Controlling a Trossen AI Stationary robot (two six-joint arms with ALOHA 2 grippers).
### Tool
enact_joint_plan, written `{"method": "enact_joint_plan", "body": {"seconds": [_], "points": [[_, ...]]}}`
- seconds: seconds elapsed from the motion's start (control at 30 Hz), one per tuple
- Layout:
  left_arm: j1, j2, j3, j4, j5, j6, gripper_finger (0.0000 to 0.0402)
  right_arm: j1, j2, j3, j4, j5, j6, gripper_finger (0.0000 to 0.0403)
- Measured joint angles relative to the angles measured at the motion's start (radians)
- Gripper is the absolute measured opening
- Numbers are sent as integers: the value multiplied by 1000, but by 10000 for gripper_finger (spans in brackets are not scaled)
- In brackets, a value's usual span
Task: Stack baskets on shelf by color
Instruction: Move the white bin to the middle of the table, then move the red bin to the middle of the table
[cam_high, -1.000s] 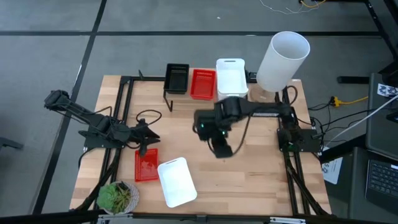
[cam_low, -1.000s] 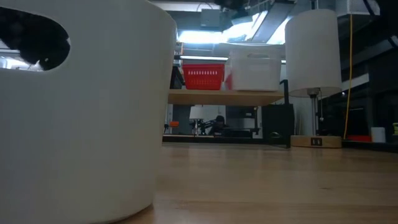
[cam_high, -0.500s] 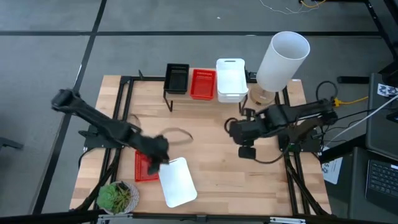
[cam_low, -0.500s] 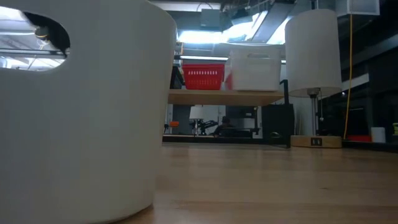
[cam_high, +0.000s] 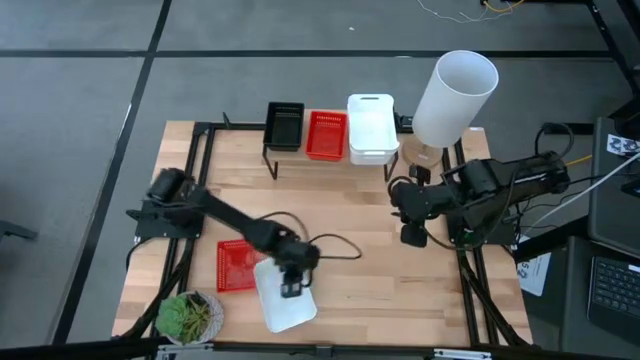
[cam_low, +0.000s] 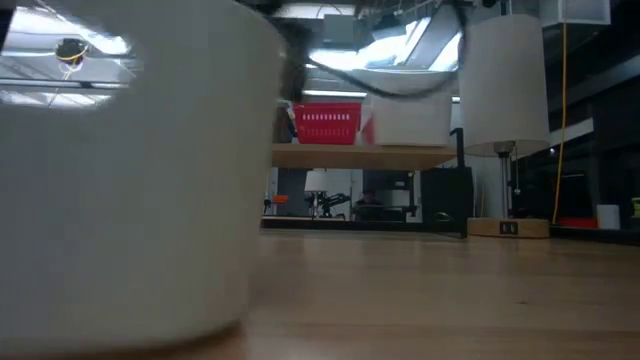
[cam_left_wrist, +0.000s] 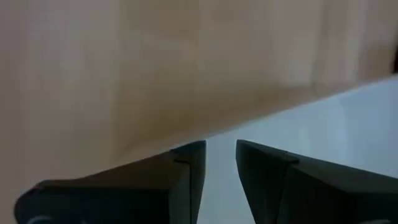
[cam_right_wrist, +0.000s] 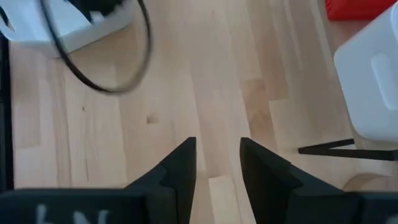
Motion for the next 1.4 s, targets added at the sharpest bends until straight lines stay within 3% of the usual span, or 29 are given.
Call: {"method": "enact_joint_plan", "body": {"seconds": [0.1, 0.23, 0.33, 0.47, 0.63, 0.83, 1.03, 1.23, 1.4], "points": [[59, 78, 94, -4, -47, 87, 85, 0, -10, 0, 6, 0, -2, 123], [136, 137, 256, 0, -191, 215, 85, 0, -8, 0, 19, 0, -4, 123], [145, 130, 351, -55, -208, 275, 85, 7, -12, 0, 18, 0, 10, 123], [108, 82, 436, -361, -202, 288, 85, 36, -14, 0, 5, 0, 26, 123], [30, -3, 458, -696, -210, 187, 85, 83, -15, 0, -16, 0, 26, 123], [-90, -107, 386, -897, -280, -29, 85, 117, -15, 0, -20, 7, 41, 123], [-173, -206, 195, -844, -267, -153, 85, 119, -15, 1, -19, 72, 79, 123], [-171, -270, -29, -691, -189, -241, 85, 119, -15, 1, -17, 73, 89, 123], [-171, -269, -135, -642, -88, -264, 85, 119, -15, 1, -17, 71, 104, 123]]}}
